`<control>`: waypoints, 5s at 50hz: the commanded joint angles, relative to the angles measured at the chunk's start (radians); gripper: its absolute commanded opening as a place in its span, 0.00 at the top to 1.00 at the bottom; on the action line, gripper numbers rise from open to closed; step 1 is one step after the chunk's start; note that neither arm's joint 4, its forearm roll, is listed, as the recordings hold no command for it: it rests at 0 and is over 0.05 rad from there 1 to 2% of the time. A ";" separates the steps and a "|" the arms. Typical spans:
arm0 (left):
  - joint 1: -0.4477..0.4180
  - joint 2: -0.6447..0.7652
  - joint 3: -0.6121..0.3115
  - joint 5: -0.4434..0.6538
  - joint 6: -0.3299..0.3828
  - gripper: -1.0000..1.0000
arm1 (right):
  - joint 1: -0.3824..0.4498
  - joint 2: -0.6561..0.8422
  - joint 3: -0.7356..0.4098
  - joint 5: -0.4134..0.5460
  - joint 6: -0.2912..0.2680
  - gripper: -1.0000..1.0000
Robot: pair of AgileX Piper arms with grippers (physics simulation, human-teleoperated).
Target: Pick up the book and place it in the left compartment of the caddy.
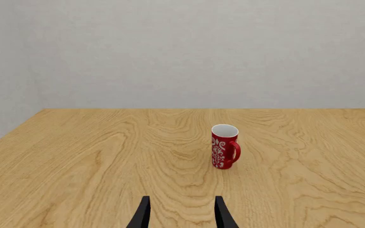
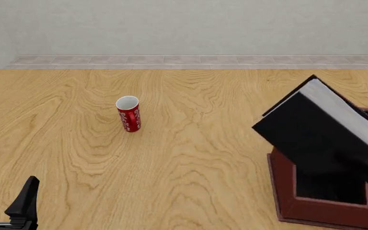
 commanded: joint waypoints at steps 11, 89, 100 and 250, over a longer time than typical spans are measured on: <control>0.000 0.000 0.000 0.000 0.000 0.00 | -0.201 -0.132 -0.116 0.136 0.132 1.00; 0.000 0.000 0.000 0.000 0.000 0.00 | -0.581 -0.282 0.022 0.129 0.405 1.00; 0.000 0.000 0.000 0.000 0.000 0.00 | -0.633 -0.288 0.033 0.106 0.431 1.00; 0.000 0.000 0.000 0.000 0.000 0.00 | -0.729 -0.052 0.634 -0.508 0.356 1.00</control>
